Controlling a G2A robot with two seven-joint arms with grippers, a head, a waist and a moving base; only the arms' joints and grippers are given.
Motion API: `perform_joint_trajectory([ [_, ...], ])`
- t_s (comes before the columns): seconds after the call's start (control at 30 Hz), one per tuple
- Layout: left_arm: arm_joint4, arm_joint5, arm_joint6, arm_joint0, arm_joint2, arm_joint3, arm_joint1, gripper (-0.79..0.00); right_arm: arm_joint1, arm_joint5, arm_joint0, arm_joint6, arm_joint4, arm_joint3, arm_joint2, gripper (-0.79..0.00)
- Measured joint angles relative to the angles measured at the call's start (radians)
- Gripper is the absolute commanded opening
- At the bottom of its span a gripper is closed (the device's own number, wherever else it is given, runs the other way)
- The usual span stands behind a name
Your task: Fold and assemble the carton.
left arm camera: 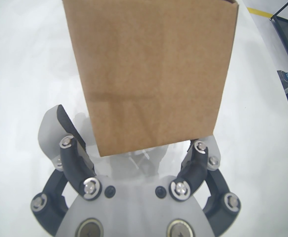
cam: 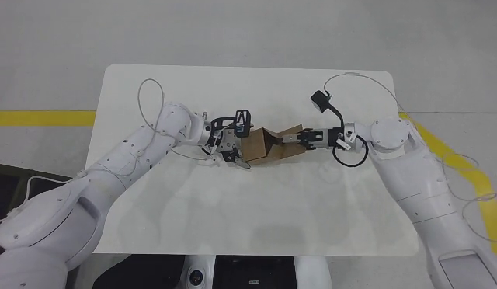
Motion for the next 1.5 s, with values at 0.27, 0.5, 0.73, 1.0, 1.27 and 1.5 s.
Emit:
perform_joint_trajectory([
  [0.27,-0.013,0.0,-0.008,-0.008,0.016,0.001,-0.001,0.0,0.005,0.062,0.022,-0.034,-0.191,-0.05,-0.043,-0.785],
  [0.5,-0.022,0.0,-0.018,-0.016,0.032,-0.003,-0.002,0.0,0.005,0.108,0.042,-0.039,-0.317,-0.112,-0.082,-0.739],
  [0.73,-0.038,0.0,-0.025,-0.024,0.048,-0.004,-0.004,0.0,0.004,0.165,0.071,-0.029,-0.484,-0.206,-0.133,-0.646],
  [1.0,-0.057,0.0,-0.029,-0.037,0.068,-0.003,-0.008,0.0,-0.005,0.207,0.079,-0.01,-0.535,-0.254,-0.179,-0.533],
  [1.27,-0.065,0.0,-0.023,-0.043,0.084,0.013,-0.008,0.0,0.0,0.2,0.054,-0.023,-0.43,-0.185,-0.122,-0.517],
  [1.5,-0.071,0.0,-0.018,-0.048,0.098,0.018,-0.007,0.0,0.019,0.167,0.012,-0.01,-0.339,-0.142,-0.027,-0.517],
])
